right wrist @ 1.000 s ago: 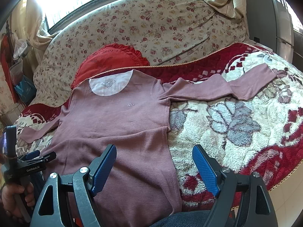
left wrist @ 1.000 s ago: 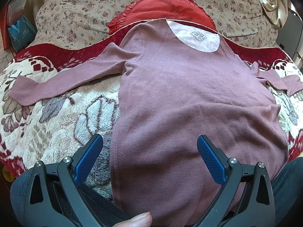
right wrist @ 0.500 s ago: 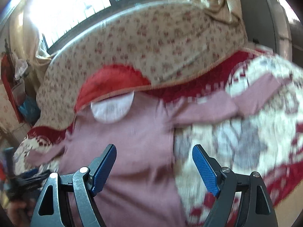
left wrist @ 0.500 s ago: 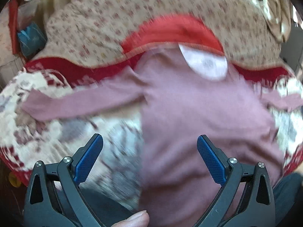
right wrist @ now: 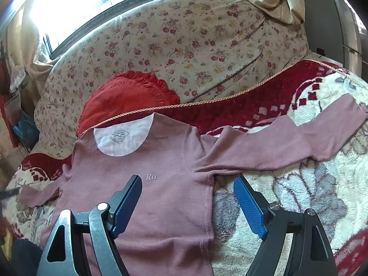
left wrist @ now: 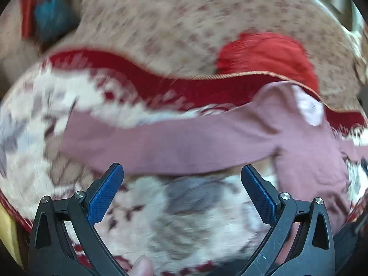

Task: Fold small clothes

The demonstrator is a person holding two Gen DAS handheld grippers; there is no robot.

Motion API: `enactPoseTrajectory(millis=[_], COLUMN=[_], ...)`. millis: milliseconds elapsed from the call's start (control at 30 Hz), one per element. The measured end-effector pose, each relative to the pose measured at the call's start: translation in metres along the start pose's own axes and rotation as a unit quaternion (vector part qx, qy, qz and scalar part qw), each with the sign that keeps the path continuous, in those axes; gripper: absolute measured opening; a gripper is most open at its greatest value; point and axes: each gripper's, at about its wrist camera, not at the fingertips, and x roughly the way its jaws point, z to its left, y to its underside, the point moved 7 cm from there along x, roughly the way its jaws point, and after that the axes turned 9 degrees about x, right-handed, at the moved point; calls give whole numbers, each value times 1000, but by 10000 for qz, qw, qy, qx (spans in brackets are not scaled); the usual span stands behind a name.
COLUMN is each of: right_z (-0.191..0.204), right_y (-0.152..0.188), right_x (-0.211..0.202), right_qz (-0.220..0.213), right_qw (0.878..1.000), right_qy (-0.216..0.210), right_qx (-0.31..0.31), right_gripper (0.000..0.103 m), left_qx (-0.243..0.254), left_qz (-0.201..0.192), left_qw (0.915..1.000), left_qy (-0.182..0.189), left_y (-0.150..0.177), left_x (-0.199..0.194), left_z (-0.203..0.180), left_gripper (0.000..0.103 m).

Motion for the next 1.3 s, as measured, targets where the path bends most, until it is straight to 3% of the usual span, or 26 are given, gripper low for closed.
enactPoseTrajectory(millis=[100, 233, 300, 400, 500, 600, 700, 767, 833, 933, 1000, 1100, 1200, 1300], right_z=[-6, -13, -12, -9, -6, -4, -4, -4, -4, -4, -4, -3, -1, 2], right_y=[0, 1, 2, 4, 6, 7, 8, 9, 8, 7, 8, 8, 8, 7], right_x=[2, 4, 8, 12, 15, 18, 20, 20, 19, 19, 20, 19, 18, 13], right_qz=[46, 103, 170, 220, 260, 296, 325, 332, 313, 321, 348, 341, 319, 271], right_qw=[9998, 9993, 9993, 9994, 9994, 9994, 9992, 9992, 9993, 9993, 9992, 9992, 9993, 9995], right_qy=[7, 63, 93, 116, 152, 183, 201, 207, 194, 191, 192, 184, 182, 177], right_qx=[180, 343, 321, 250, 150, 89, 69, 56, 56, 92, 94, 83, 59, -2], right_gripper=[81, 81, 81, 81, 81, 81, 81, 81, 81, 81, 81, 81, 81, 81], left_qx=[-940, -2051, -2439, -2785, -2925, -2793, -2618, -2646, -2747, -2716, -2728, -2393, -2138, -1827], left_qz=[97, -161, -295, -395, -463, -553, -605, -478, -233, -99, -155, -389, -903, -1458], left_qw=[9943, 9732, 9626, 9526, 9444, 9474, 9541, 9564, 9573, 9613, 9611, 9696, 9694, 9598], left_qy=[494, 1028, 1147, 1159, 1431, 1464, 1326, 1137, 869, 463, 417, 342, 804, 1553], left_y=[17, 21, 17, 11, 4, -7, -17, -14, -3, 8, 10, -1, -23, -53], left_x=[16, 15, 12, 17, 25, 29, 34, 40, 48, 53, 51, 36, 10, -17], left_z=[51, 104, 127, 151, 156, 153, 149, 153, 159, 166, 168, 152, 122, 71], left_gripper=[101, 101, 101, 101, 101, 101, 88, 66, 31, 6, 2, 2, 2, 2])
